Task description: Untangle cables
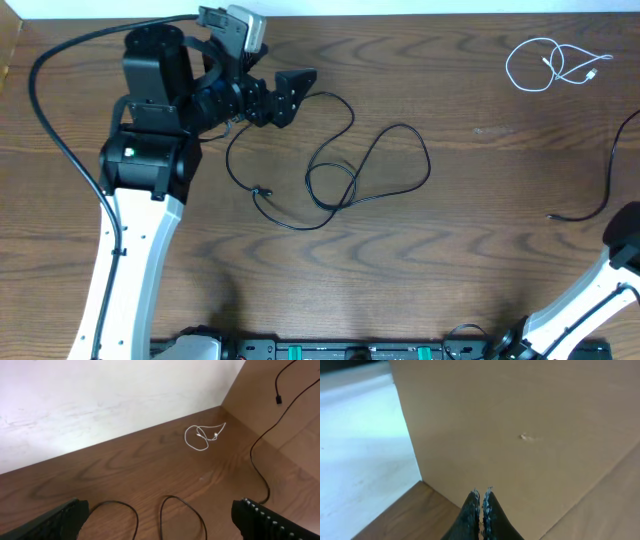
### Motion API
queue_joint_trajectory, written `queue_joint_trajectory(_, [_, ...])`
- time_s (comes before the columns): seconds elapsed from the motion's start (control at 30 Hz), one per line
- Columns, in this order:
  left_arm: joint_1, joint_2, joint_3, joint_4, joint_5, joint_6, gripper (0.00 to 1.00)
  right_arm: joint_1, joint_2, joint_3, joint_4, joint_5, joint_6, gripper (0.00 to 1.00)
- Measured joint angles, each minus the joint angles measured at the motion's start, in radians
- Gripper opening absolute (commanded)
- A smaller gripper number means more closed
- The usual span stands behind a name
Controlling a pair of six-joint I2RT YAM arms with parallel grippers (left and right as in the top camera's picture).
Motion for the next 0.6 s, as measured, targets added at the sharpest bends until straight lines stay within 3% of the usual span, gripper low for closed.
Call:
queue_joint_trajectory(0.27, [-0.048, 0.000, 0.000, 0.001, -0.076, 0.000, 0.96, 0.003, 0.187, -0.001, -0.001, 0.019, -0.039, 0.01])
queue_joint_trajectory(0.6, [-0.048, 0.034, 0.000, 0.002, -0.094, -0.003, 0.96, 0.000, 0.211, -0.005, -0.060, 0.035, -0.048, 0.01])
